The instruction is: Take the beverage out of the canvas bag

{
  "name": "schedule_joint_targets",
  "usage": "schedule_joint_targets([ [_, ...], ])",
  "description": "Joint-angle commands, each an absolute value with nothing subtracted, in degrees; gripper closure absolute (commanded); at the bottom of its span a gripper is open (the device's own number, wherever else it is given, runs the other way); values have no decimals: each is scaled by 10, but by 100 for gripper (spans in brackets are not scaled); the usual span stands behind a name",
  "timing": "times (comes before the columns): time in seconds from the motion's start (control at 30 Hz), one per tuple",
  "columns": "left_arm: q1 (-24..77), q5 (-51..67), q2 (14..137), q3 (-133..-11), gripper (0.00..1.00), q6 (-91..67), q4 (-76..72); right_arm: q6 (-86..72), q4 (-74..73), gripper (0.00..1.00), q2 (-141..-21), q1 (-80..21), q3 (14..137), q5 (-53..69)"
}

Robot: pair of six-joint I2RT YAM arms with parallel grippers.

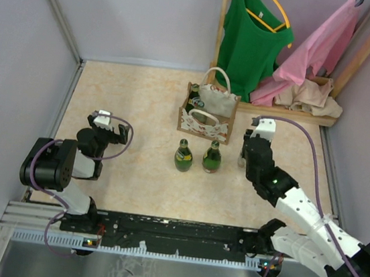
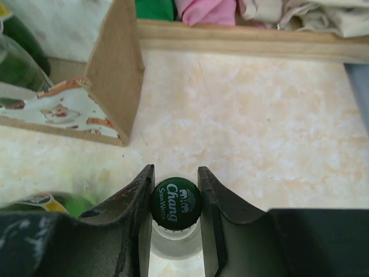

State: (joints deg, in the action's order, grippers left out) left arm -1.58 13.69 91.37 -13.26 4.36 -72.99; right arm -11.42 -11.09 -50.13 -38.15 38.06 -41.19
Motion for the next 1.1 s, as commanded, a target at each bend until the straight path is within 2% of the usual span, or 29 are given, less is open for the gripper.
schedule_joint_targets([
  [0.0, -12, 138, 914, -139, 0, 46, -736, -156, -16, 100, -498, -385, 396, -409],
  [0.67, -12, 138, 914, -139, 0, 47, -736, -208, -16, 100, -534, -385, 368, -354],
  [0.97, -12, 138, 914, -139, 0, 47, -735, -209, -35, 92, -531, -385, 351, -359],
  [1.03, -12, 138, 914, -139, 0, 47, -735, -205, -39, 84, -530, -385, 349, -359],
  [1.07, -12, 137, 914, -139, 0, 46, -736, -203, -42, 76, -530, -385, 348, -359],
])
